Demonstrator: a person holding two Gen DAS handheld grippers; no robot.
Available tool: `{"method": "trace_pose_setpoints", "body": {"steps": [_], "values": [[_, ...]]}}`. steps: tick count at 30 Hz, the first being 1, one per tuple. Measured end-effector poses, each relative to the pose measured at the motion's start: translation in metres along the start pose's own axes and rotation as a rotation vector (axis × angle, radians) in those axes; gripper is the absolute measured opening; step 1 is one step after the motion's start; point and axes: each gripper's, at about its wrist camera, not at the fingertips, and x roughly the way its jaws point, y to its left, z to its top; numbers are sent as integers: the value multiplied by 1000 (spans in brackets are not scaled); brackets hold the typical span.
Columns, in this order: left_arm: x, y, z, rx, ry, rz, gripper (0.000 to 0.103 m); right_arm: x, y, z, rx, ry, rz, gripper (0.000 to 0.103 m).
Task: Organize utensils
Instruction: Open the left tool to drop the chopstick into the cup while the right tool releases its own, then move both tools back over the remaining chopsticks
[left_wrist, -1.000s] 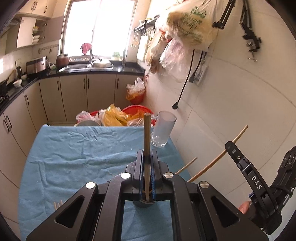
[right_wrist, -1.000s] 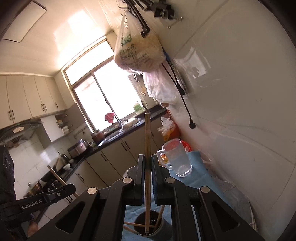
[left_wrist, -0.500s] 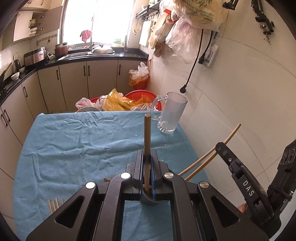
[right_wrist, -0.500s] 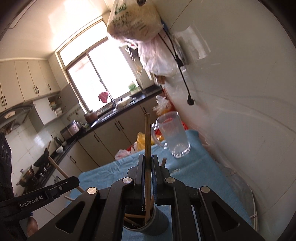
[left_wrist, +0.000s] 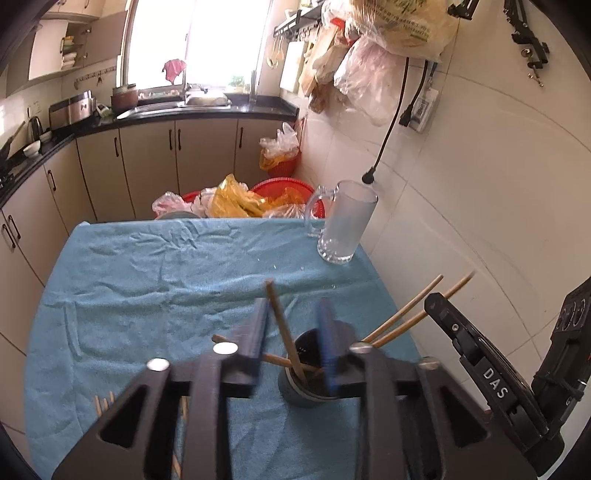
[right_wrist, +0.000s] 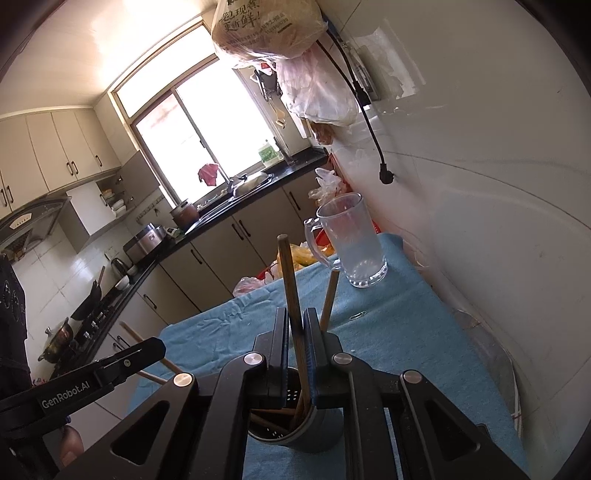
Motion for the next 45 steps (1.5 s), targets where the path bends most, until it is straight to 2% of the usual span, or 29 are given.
{"method": "trace_pose_setpoints", "body": {"steps": [5, 7, 10, 15, 17, 19, 24, 28, 34, 39, 45], "values": [[-16, -2, 0, 0, -24, -16, 35, -19, -4, 1, 20, -31, -1, 21], [-24, -1, -1, -6, -35, -22, 44, -28, -6, 1, 24, -44, -3, 28], [-37, -2, -3, -4, -56, -14, 46, -43, -7, 1, 31, -73, -7, 39], [-59, 2, -10, -18, -78, -22, 48, -68, -6, -2, 36, -104, -9, 43], [-68, 5, -15, -20, -90, -17, 54, -76, -5, -5, 33, -109, -11, 48], [-75, 11, -22, -31, -96, -14, 59, -80, -1, -11, 18, -107, -20, 59], [-86, 33, -52, -61, -73, 10, 64, -80, 6, -36, 1, -51, -22, 71], [-89, 59, -87, -86, -41, 54, 68, -71, 12, -66, -19, 28, -16, 72], [-79, 111, -153, -152, 61, 143, 68, -37, 41, -135, -136, 188, -10, 73], [-74, 160, -195, -223, 115, 229, 68, -10, 62, -183, -218, 294, 3, 73], [-67, 205, -212, -321, 168, 232, 68, 0, 67, -203, -260, 297, 12, 72]]}}
